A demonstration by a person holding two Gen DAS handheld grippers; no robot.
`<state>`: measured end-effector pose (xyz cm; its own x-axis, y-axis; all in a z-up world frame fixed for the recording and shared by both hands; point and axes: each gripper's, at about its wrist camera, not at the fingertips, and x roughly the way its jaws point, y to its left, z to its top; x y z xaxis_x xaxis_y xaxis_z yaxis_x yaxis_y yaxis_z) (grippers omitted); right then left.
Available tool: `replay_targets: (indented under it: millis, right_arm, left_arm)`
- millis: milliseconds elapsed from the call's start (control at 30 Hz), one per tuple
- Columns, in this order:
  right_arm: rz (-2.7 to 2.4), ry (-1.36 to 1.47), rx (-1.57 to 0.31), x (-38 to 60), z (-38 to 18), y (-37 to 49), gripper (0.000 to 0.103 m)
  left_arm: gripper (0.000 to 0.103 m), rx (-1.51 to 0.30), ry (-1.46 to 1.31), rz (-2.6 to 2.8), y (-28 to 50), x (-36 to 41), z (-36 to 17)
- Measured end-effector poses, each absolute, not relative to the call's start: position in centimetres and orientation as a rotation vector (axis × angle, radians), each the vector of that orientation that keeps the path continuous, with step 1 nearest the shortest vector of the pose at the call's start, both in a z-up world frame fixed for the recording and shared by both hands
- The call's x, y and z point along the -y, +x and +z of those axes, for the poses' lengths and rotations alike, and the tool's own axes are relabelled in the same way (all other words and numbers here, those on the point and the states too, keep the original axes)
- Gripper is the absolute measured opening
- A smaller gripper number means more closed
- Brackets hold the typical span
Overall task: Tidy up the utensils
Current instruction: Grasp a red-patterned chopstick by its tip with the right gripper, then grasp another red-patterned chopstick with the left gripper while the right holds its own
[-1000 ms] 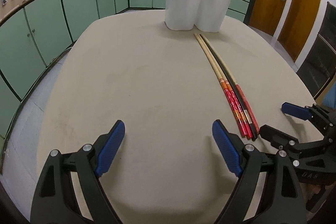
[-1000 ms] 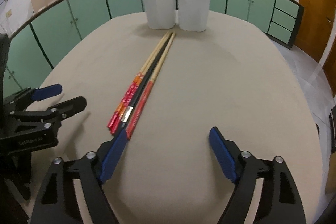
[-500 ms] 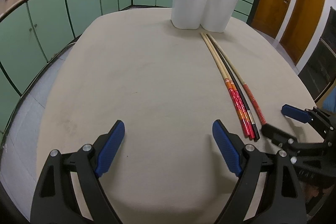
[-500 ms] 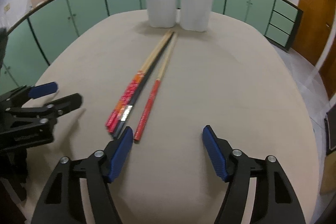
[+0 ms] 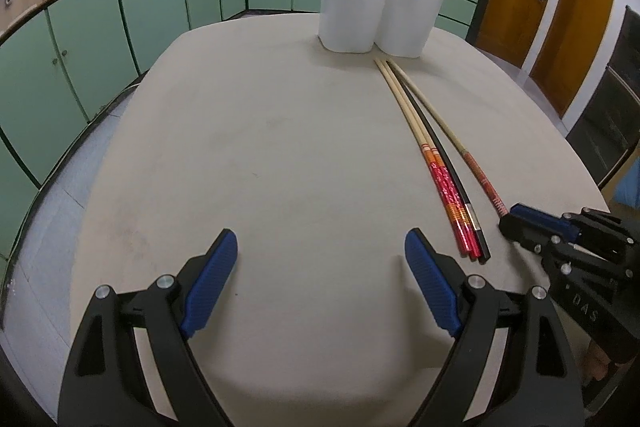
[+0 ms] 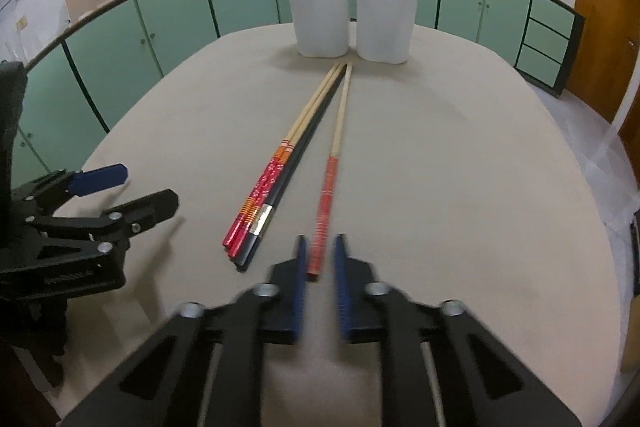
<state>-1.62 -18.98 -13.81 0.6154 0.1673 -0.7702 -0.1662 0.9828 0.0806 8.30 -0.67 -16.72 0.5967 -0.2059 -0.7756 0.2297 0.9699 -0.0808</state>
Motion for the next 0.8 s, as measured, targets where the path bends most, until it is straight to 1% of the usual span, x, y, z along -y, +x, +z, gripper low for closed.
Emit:
replay_targets:
  millis: [233,500,800]
  right_arm:
    - [0.174,0.014,-0.886,20.6,-13.7,-1.6,0.006]
    - [0.106,0.059,-0.882,23.8,-13.6,-1.3,0.006]
    - [0.093,0.091,-0.882,24.9,-13.9,-1.1,0.006]
  left_arm:
    - [0.083,-0.917,0.017,-0.308,7.9,2.0,-16.9]
    - [0.083,-0.925,0.052,-0.356,7.8,4.5,-17.0]
    - [0.083,-0.929,0.116,-0.307,8.4,5.8,-17.4]
